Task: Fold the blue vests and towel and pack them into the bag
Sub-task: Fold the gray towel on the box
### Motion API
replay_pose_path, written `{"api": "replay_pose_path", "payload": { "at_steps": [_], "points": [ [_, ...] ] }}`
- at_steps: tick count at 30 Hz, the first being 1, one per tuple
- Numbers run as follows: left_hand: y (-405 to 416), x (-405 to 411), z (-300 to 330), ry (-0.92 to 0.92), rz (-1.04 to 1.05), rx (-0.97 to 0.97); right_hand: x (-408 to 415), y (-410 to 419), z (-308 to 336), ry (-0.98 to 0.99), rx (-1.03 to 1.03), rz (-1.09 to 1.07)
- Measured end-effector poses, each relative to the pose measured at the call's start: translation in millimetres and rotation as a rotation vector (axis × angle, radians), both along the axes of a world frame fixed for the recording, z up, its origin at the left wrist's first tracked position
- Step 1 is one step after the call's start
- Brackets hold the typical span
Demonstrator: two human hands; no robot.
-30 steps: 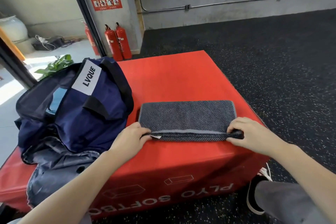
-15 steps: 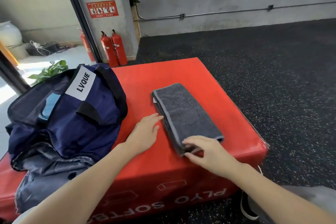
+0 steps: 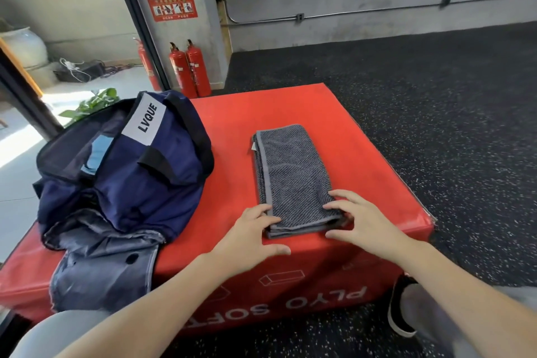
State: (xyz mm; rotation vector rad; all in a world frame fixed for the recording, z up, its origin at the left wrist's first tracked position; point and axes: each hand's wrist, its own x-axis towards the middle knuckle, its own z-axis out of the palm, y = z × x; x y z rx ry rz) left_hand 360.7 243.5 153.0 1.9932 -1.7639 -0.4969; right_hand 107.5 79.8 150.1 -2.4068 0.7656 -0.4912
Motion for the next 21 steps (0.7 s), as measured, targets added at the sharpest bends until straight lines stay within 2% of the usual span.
{"api": "replay_pose_path", "payload": {
  "at_steps": [7,13,17,21],
  "points": [
    [21,3,-2,0.022,-0.009,-0.051,-3,10,5,-0.011,0.005,0.056],
    [29,-7,-7,-0.002,0.003,-0.071,4,21,16,-0.105,-0.092,-0.027],
    [30,-13,-13,-0.096,0.036,-0.311,4,21,23,-0.092,0.044,-0.087],
    [29,-23,3,0.06,0.107,-0.525,1,18,32,-0.123,0.105,-0.153]
  ]
}}
